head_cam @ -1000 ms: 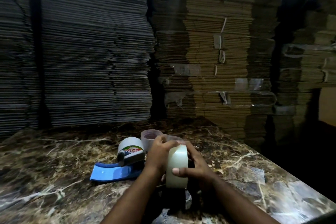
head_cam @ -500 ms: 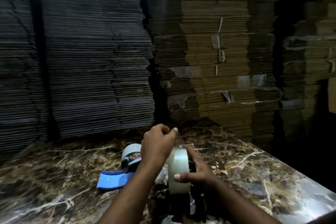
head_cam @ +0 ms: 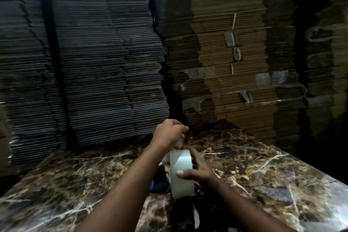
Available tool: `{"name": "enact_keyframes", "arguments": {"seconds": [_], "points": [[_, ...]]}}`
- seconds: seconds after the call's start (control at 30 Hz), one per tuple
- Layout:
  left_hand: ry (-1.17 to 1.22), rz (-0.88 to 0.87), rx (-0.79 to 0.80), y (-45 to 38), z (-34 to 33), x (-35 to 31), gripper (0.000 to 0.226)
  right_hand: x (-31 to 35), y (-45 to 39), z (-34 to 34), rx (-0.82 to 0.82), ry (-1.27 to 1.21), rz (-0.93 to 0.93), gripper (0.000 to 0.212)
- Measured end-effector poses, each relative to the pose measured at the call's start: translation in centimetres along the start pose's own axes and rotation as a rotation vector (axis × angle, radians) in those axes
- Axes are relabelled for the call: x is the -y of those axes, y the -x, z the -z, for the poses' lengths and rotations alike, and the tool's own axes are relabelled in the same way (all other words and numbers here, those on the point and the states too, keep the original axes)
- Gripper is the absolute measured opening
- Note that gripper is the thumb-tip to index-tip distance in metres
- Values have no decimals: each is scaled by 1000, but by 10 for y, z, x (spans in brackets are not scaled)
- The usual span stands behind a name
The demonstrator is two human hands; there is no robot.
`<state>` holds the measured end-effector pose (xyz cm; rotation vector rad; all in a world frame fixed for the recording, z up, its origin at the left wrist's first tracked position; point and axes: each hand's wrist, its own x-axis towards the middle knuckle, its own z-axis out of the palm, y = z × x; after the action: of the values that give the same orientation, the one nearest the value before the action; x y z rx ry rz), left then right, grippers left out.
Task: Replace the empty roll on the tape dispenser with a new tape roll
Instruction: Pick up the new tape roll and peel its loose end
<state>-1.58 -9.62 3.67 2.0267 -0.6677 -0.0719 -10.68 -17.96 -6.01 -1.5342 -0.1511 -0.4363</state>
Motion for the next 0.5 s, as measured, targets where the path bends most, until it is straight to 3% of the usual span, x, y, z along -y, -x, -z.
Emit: {"name": "enact_keyframes", "arguments": {"seconds": [0.1, 0.17, 0.3, 0.4, 0.5], "points": [[-233, -90, -87, -6, 8, 6, 34, -5, -7, -11, -24, -165, 9, 67], [-192, -158, -153, -7, 13, 3, 32, -7, -10, -17, -50, -266, 2, 65], [55, -151, -119, -13, 22, -8, 25, -6, -14, -25, -141, -361, -20, 72], [-28, -155, -133, -13, 28, 3, 15, -8, -18, -26, -233, -369, -83, 77], [-210, -112, -123, -8, 35, 20, 22, -12, -21, -30, -264, -593, -234, 66]]}}
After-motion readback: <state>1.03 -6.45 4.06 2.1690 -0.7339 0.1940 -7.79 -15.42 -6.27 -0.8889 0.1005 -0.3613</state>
